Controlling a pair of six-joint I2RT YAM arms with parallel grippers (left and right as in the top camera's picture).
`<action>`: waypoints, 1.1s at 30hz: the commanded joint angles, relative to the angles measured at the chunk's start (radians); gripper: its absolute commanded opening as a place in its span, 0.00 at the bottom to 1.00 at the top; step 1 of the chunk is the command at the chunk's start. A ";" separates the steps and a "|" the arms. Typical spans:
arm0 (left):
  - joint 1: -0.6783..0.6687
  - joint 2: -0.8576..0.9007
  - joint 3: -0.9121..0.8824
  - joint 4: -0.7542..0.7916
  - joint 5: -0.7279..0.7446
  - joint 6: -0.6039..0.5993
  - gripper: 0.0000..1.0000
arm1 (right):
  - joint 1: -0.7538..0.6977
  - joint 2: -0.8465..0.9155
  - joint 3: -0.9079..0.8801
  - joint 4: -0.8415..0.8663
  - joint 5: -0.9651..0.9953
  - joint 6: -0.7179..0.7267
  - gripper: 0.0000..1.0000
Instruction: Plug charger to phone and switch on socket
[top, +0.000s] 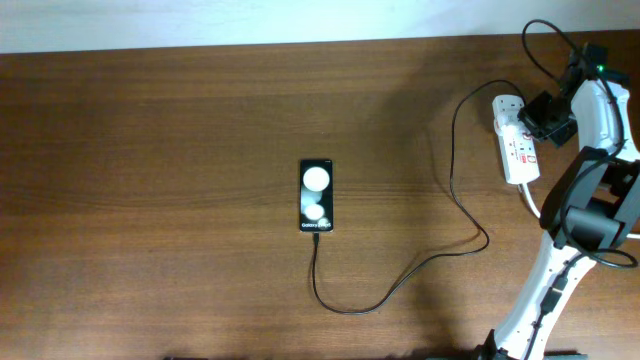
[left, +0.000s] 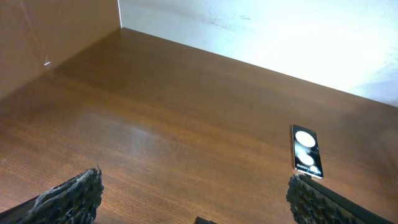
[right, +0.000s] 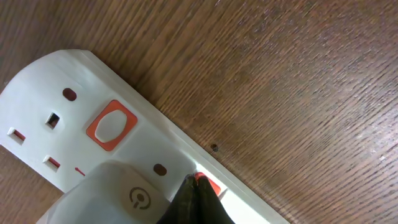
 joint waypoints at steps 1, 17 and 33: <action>0.005 -0.001 0.002 0.002 -0.011 -0.003 0.99 | 0.079 0.059 -0.008 -0.036 -0.138 -0.008 0.04; 0.005 -0.001 0.002 0.002 -0.011 -0.003 0.99 | 0.028 -0.035 -0.006 -0.171 0.026 -0.016 0.04; 0.005 -0.001 0.002 0.004 -0.011 -0.003 0.99 | 0.012 -1.141 -0.006 0.248 -0.319 -0.003 0.04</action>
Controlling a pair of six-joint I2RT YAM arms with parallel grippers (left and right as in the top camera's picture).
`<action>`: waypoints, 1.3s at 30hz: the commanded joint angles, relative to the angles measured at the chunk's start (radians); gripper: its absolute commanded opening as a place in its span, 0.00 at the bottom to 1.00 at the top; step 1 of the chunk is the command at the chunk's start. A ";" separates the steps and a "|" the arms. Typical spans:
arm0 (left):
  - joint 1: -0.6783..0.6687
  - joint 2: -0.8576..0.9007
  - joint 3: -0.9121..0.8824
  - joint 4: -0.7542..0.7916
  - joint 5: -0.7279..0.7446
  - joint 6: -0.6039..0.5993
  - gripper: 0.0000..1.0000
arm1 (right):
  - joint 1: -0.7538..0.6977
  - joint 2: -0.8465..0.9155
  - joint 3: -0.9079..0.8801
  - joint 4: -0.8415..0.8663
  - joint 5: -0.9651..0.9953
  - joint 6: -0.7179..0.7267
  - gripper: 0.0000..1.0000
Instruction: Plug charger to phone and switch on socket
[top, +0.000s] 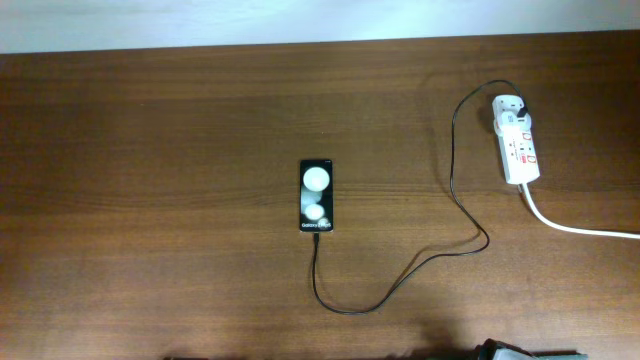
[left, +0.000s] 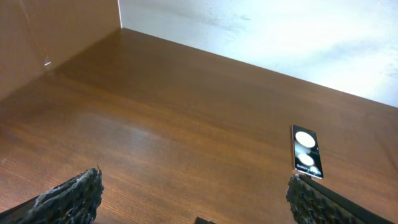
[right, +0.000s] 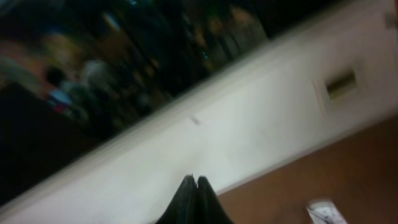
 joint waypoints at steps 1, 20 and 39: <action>0.005 -0.001 0.002 -0.006 -0.011 -0.003 0.99 | 0.002 -0.084 -0.002 0.115 -0.049 0.014 0.04; 0.005 -0.001 -0.763 0.989 0.004 -0.098 0.99 | 0.433 -0.679 -0.474 0.241 0.196 -0.072 0.08; 0.005 0.003 -1.281 1.513 0.098 0.147 0.99 | 0.436 -0.777 -0.520 0.270 0.192 -0.072 0.08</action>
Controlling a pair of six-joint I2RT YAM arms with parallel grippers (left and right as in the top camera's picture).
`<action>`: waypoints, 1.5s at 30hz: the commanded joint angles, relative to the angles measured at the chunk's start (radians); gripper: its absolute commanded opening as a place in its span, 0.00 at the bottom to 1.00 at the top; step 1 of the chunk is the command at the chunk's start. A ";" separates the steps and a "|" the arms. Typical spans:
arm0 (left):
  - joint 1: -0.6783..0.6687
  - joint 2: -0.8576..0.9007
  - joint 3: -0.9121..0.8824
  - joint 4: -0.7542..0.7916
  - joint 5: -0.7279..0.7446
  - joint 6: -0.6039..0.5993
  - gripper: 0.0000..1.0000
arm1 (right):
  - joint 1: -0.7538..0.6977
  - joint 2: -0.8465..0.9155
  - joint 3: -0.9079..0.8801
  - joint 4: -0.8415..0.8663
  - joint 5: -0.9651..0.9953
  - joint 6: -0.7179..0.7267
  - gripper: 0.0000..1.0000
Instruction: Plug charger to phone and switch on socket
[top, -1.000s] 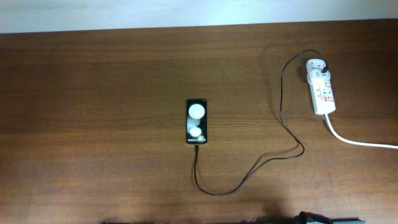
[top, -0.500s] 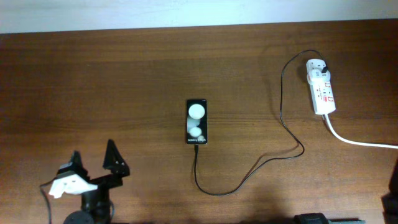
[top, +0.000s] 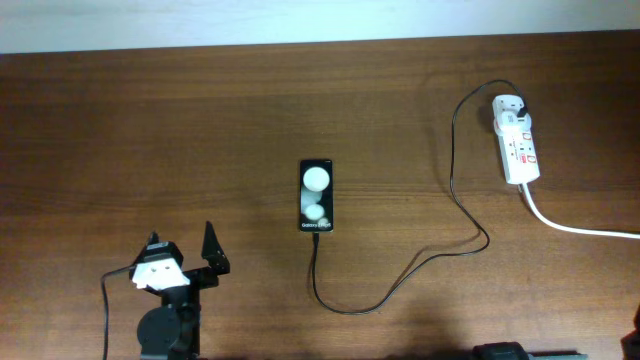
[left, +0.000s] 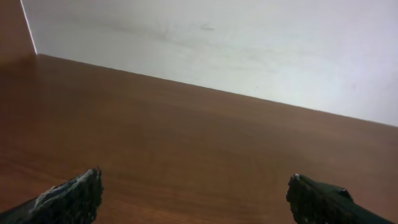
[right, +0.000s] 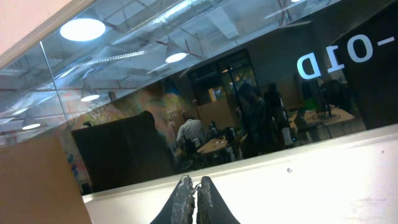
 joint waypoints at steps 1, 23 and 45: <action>0.003 0.000 -0.007 0.003 0.015 0.042 0.99 | 0.008 -0.005 -0.007 0.004 0.005 -0.011 0.08; 0.063 -0.007 -0.028 0.047 0.015 0.042 0.99 | 0.008 -0.214 -0.158 0.112 0.009 -0.011 0.08; 0.092 -0.007 -0.027 0.044 0.014 0.042 0.99 | 0.007 -0.477 -0.287 0.217 0.009 -0.011 0.10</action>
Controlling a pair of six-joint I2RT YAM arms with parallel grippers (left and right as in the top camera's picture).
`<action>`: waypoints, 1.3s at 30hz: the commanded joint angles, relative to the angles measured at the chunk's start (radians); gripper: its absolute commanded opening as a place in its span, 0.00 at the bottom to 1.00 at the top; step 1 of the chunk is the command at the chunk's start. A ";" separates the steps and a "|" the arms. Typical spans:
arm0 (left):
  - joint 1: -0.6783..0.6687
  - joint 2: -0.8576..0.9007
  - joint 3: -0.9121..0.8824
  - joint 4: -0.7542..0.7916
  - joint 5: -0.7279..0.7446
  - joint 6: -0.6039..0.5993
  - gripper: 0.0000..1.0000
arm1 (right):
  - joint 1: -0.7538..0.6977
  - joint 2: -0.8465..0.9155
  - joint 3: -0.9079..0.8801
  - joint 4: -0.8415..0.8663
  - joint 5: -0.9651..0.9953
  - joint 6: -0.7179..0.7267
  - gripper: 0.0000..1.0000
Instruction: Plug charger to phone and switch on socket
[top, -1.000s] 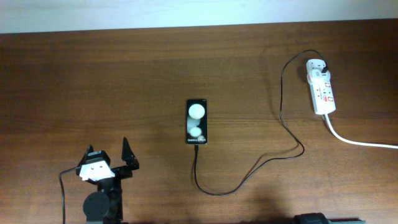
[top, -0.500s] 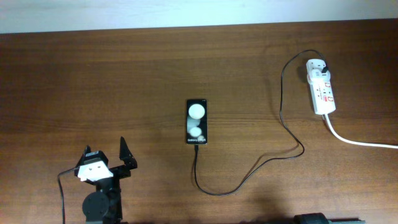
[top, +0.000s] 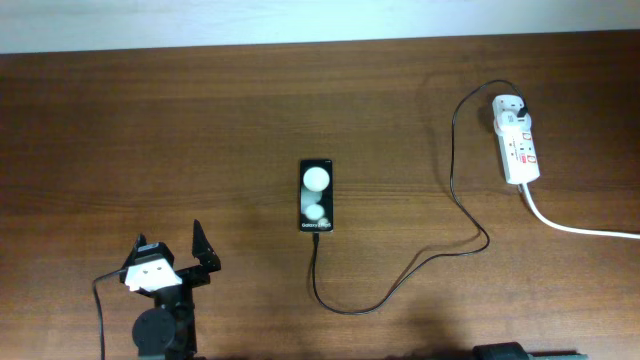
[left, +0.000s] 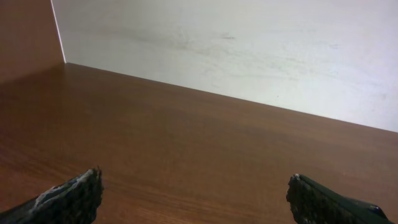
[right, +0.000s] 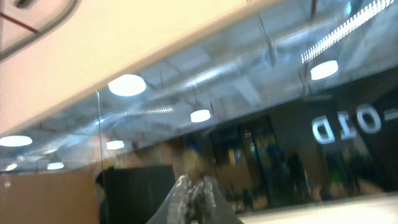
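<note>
The black phone (top: 317, 195) lies face up mid-table, its screen lit. A black charger cable (top: 400, 280) meets the phone's near edge, loops right and runs up to a plug in the white power strip (top: 519, 143) at the far right. My left gripper (top: 168, 240) stands open at the front left, well clear of the phone. In the left wrist view its fingertips (left: 69, 198) are spread wide over bare wood. My right gripper (right: 196, 190) is out of the overhead view, shut on nothing and pointing up at a glass wall.
A white mains cord (top: 580, 228) leaves the strip toward the right edge. A pale wall (left: 249, 50) bounds the table's far side, with a brown side panel (left: 25, 37) at its left end.
My left arm has shifted slightly left and nearer the front edge, and its camera now shows the side panel. The right wrist view has tilted further upward and is blurred.
At first my right gripper was shut with its tip on the strip's red switch, and the left arm was outside the overhead view. Then the right arm had left the table. Later the left arm stood at the front left, where it remains.
</note>
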 joint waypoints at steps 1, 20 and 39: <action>0.006 -0.006 -0.008 0.002 0.007 0.020 0.99 | 0.005 -0.126 -0.090 0.069 0.015 -0.008 0.10; 0.006 -0.005 -0.008 0.002 0.007 0.020 0.99 | 0.005 -0.145 -0.129 0.058 0.035 -0.007 0.99; 0.006 -0.005 -0.008 0.002 0.007 0.020 0.99 | 0.005 -0.145 -0.901 0.158 0.275 -0.045 0.99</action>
